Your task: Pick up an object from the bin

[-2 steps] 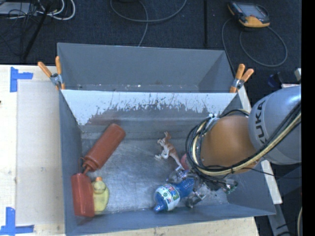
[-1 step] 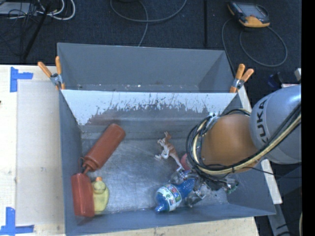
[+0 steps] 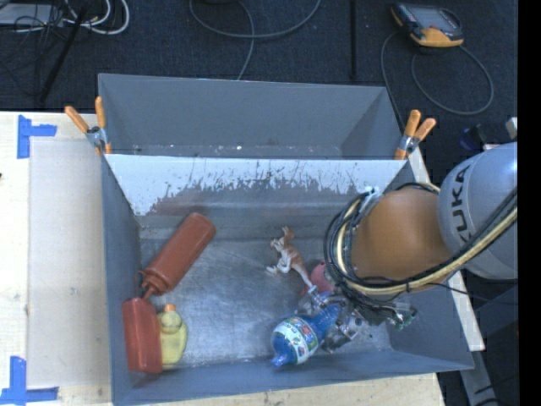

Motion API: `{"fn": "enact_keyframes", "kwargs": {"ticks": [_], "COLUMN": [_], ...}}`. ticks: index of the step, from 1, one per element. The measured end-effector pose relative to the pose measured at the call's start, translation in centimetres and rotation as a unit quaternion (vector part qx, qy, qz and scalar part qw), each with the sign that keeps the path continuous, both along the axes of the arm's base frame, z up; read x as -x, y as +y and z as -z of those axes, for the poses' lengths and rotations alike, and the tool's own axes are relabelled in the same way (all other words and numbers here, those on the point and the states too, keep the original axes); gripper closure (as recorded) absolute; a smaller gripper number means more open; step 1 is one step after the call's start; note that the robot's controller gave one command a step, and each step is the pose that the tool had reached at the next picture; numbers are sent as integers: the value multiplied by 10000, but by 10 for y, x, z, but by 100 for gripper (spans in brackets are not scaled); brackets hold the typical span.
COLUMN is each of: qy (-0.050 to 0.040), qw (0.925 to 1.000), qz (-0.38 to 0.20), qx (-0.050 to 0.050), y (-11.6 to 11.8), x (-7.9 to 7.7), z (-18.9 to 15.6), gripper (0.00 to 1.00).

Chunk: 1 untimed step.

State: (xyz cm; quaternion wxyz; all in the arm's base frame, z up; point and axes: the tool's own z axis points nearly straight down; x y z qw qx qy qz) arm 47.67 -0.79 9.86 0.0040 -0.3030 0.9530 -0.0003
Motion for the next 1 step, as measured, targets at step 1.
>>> {"fn": "enact_keyframes", "kwargs": {"ticks": [1], "qy": [35], "qw": [10000], "qz": [-3], "qx": [4], "y": [0], "x": [1], "z": [-15], "gripper": [100]}}
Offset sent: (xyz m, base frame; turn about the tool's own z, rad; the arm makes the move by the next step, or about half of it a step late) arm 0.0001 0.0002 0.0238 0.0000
